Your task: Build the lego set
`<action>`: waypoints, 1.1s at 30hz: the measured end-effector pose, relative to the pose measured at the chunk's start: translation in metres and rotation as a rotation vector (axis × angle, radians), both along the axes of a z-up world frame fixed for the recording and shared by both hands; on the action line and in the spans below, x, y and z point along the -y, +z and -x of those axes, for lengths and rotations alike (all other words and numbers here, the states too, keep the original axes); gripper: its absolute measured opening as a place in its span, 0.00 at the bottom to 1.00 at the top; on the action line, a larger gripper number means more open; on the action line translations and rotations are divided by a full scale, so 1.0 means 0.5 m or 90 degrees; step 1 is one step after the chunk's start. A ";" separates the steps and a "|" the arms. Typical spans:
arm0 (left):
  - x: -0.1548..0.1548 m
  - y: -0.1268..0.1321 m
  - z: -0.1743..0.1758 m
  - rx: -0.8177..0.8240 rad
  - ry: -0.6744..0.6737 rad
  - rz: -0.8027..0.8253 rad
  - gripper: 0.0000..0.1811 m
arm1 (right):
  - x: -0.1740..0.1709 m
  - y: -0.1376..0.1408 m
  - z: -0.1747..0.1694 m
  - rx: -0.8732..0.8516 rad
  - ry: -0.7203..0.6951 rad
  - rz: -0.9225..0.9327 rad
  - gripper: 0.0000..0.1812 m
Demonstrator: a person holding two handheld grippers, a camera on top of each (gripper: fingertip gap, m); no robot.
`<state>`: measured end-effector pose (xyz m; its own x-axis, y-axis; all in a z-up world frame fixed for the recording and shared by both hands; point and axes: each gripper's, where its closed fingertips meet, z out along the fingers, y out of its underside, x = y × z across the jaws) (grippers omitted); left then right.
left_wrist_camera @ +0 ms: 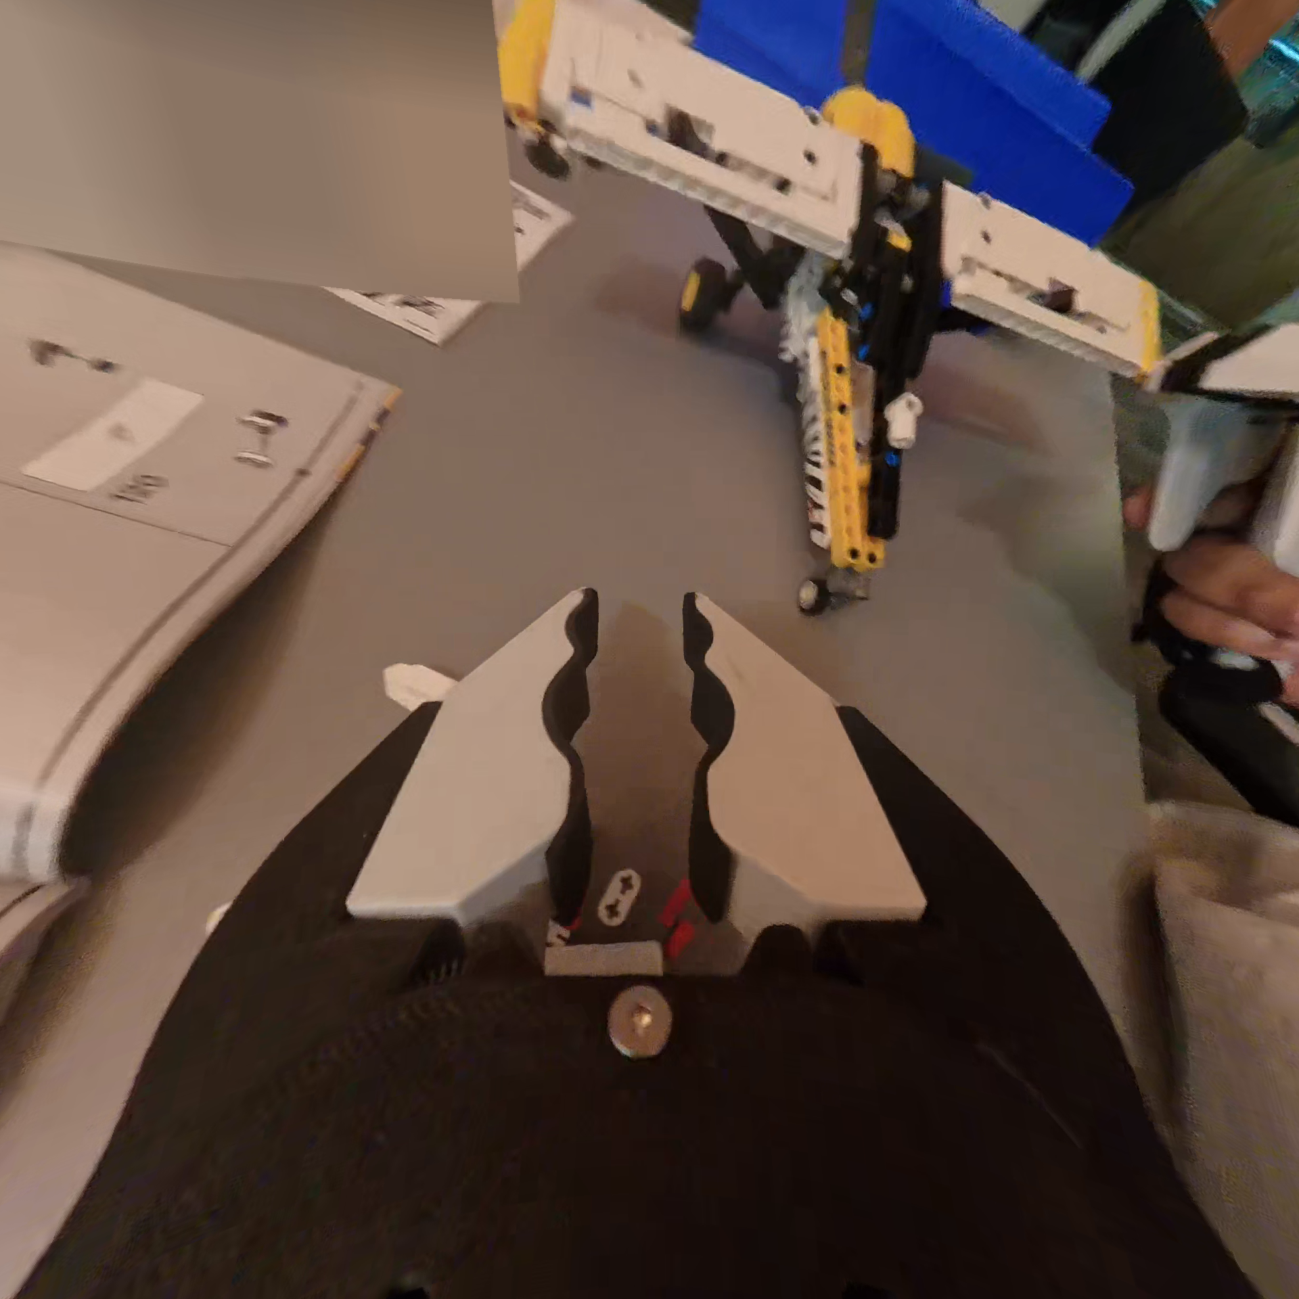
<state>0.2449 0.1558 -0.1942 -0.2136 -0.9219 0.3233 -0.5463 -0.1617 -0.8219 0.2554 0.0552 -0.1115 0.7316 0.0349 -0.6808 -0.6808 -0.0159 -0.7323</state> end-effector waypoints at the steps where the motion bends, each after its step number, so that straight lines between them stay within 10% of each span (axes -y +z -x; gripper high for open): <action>1: 0.018 -0.001 0.004 -0.004 -0.033 0.012 0.13 | 0.001 -0.002 0.000 0.001 0.000 0.003 0.02; 15: 0.170 -0.042 0.112 -0.026 -0.377 -0.117 0.11 | 0.005 -0.014 -0.011 0.006 -0.012 0.015 0.04; 28: 0.178 -0.076 0.098 -0.060 -0.349 -0.233 0.02 | 0.003 -0.011 -0.009 0.037 -0.024 0.026 0.04; 33: 0.161 0.052 0.048 0.086 -0.232 0.001 0.02 | -0.007 -0.022 0.008 0.101 -0.013 0.061 0.06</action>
